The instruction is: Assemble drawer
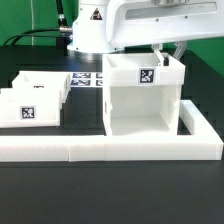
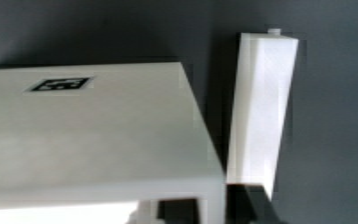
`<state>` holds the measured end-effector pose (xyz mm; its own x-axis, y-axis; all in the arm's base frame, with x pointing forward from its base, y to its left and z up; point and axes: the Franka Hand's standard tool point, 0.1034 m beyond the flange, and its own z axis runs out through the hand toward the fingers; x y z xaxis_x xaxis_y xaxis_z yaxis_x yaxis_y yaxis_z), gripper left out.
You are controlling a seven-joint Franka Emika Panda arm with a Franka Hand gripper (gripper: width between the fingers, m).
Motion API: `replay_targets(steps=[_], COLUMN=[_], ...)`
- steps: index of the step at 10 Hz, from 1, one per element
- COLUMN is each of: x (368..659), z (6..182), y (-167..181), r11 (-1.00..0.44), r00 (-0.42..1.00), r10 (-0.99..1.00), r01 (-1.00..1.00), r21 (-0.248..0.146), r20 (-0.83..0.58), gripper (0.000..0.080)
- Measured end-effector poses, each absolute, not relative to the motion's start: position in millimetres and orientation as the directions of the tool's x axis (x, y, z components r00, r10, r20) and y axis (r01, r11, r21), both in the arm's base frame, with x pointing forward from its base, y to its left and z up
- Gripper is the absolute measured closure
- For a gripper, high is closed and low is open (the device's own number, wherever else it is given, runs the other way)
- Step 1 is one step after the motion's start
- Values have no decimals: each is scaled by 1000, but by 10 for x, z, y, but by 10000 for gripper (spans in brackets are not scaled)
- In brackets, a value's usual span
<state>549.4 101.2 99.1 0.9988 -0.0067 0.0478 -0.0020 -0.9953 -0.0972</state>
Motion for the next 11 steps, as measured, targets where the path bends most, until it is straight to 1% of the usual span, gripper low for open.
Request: replay_targets(steps=[3, 4, 5, 6, 9, 11], x=[5516, 5539, 5572, 5589, 5586, 5569], z=[997, 983, 998, 1003, 1008, 1011], y=[1052, 1093, 1114, 1106, 1136, 1166], r11=[-964, -916, -872, -846, -789, -694], r00=[969, 923, 879, 853, 797, 704], r10=[-245, -385, -477, -522, -603, -709], r01=[-239, -379, -471, -517, -599, -707], r21=[-116, -131, -135, -131, -137, -137], r20=[34, 25, 13, 2, -15, -40], gripper=[760, 760, 760, 758, 758, 758])
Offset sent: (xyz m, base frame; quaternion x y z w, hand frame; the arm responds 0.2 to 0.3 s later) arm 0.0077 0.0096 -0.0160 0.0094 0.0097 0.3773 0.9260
